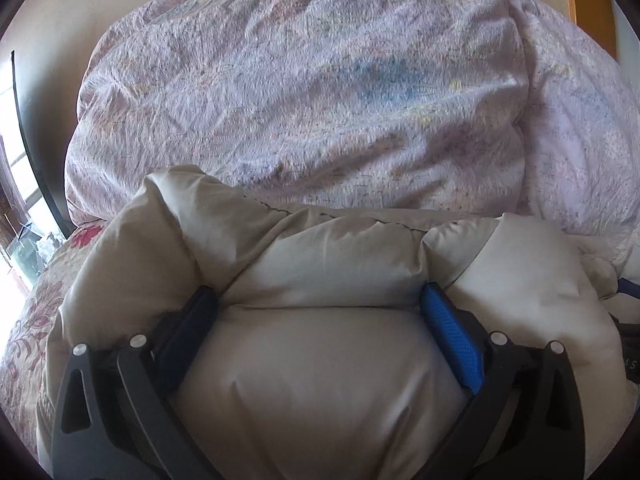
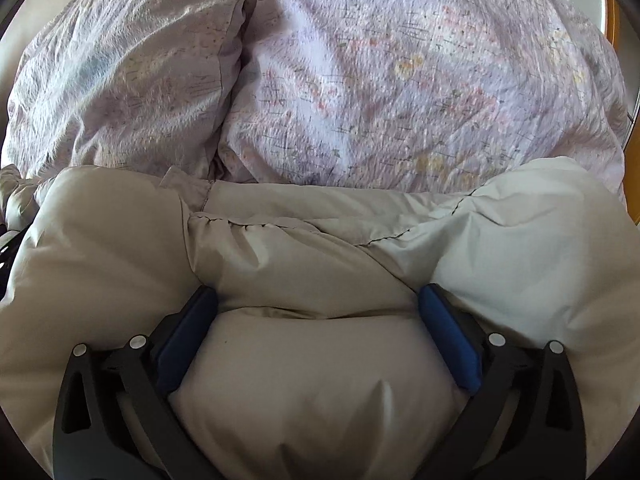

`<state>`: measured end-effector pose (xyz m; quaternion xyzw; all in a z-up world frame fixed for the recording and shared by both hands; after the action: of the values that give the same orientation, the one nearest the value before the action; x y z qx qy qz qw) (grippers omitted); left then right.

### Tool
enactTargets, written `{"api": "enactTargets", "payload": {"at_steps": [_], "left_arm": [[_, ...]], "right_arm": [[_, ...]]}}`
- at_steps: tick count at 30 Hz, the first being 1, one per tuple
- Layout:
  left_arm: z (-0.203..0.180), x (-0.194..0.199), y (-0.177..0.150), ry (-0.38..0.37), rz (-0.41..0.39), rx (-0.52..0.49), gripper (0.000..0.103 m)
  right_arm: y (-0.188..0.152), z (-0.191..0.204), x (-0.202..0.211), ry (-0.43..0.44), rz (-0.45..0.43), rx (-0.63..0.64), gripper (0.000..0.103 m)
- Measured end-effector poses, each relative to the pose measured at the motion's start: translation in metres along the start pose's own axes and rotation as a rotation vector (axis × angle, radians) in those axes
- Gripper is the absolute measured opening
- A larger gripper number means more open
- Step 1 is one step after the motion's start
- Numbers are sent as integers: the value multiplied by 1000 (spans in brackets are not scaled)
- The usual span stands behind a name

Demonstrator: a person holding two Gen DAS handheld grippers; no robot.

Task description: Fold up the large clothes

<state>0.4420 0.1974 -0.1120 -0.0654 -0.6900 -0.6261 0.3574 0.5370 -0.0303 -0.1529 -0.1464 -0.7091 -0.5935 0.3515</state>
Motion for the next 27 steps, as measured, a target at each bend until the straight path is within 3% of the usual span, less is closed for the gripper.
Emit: {"api": "enactTargets", "payload": {"at_steps": [6, 11, 14, 19, 23, 27], "left_arm": [[-4, -6, -1, 52, 25, -32, 101], [7, 21, -4, 22, 23, -9, 101], [18, 41, 2, 8, -8, 1, 101], [44, 55, 30, 80, -96, 32, 101], [63, 35, 44, 158, -103, 21, 101], [73, 7, 35, 209, -31, 19, 101]], "right_arm": [[6, 2, -16, -18, 21, 1, 102], [17, -15, 16, 22, -1, -43, 102], [32, -40, 34, -19, -56, -49, 102], [53, -84, 42, -163, -158, -69, 102], [41, -109, 26, -175, -118, -115, 102], [22, -120, 11, -162, -67, -146, 102]]}}
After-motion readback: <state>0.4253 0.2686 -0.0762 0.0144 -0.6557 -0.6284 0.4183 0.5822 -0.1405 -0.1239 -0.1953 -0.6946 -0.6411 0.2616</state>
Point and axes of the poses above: each gripper's, at about its wrist camera, not at the fingertips, and x roughly against the way its jaws point, z to its left, y to its top, the point moved 6 cm from there along -x, roughly the way its jaws point, and after that the axes turned 4 degrees about -z, right-handed, at the moved point
